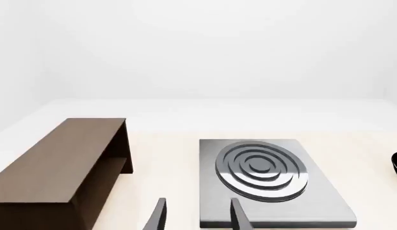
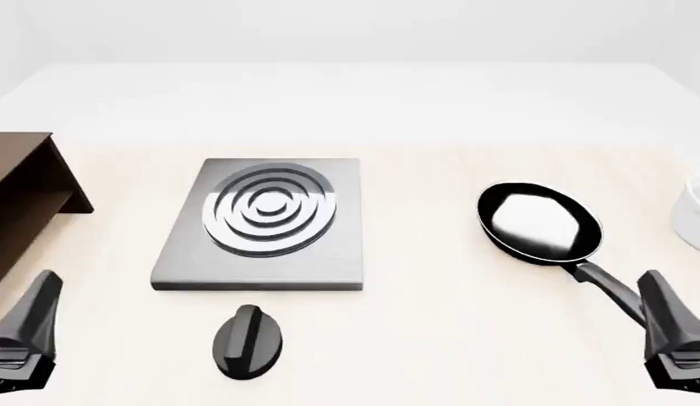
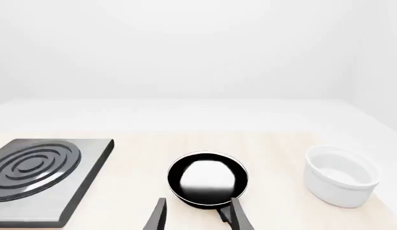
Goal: Turn on the stove and put the frying pan on it.
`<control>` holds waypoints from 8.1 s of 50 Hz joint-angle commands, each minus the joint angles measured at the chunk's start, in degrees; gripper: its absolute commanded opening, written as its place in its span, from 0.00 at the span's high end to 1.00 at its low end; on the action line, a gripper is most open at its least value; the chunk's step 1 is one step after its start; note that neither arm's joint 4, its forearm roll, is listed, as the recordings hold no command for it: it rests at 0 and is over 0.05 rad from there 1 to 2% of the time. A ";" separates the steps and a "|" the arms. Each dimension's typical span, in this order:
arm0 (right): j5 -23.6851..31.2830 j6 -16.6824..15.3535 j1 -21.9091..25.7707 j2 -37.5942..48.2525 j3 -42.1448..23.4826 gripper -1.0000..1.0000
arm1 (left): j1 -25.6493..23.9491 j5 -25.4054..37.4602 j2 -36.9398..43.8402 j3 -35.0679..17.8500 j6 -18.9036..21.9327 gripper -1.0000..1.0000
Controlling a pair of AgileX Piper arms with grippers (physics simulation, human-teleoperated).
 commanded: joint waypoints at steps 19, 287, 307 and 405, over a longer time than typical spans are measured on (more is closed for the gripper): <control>-0.41 0.02 -0.10 0.61 -0.14 0.00 | -0.94 0.14 0.00 -0.51 0.51 0.00; -1.42 -1.22 -0.10 2.37 -0.07 0.00 | -17.35 -5.58 21.79 0.07 1.66 0.00; -3.47 0.68 -0.06 4.88 -0.05 0.00 | -8.00 11.39 0.13 0.07 0.90 0.00; -0.59 -2.22 -17.27 54.58 -22.46 0.00 | -9.25 10.41 -0.04 0.07 -2.97 0.00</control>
